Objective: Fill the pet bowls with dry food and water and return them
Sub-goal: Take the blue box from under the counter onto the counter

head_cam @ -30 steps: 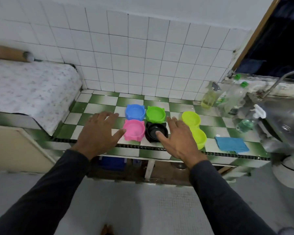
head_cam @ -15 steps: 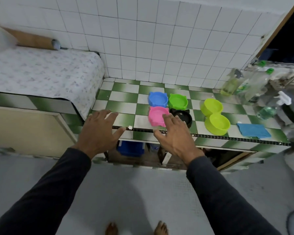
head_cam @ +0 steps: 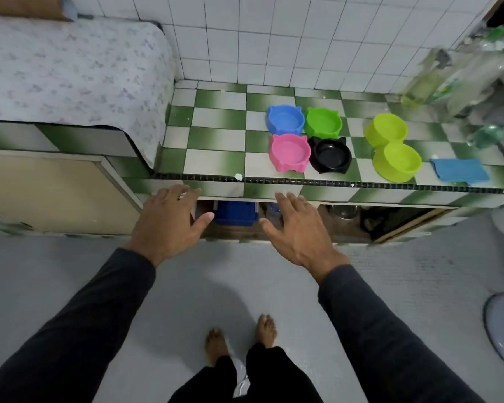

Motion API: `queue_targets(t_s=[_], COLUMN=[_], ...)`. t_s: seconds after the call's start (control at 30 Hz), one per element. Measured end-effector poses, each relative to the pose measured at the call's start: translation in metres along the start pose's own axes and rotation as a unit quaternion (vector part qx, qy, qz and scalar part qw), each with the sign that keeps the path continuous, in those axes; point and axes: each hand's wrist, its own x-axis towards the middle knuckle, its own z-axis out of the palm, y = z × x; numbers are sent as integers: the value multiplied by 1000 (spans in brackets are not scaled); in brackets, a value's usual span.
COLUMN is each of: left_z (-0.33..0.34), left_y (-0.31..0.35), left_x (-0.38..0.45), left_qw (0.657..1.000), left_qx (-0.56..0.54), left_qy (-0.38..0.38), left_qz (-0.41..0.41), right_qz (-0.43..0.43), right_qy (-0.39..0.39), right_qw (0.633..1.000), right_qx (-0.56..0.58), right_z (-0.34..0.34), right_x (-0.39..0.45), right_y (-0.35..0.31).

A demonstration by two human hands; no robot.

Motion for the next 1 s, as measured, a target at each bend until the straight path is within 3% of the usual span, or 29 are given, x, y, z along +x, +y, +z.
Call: queue_targets(t_s=[0.37, 0.67, 1.0], left_z=[137, 301, 451], left_y=[-12, -45, -79], left_x=[22, 56, 133], left_qw=[994, 981, 969], left_qx=[-71, -115, -198], left_qy=[-72, -113, -70], left_qz=[-52, -105, -130], right_qz=[24, 78, 80], right_qy=[-117, -145, -122], right_qw=[992, 982, 975], right_qx=[41, 91, 169], right_z=[109, 255, 391], right_x=[41, 98, 191], right_y=[59, 119, 166])
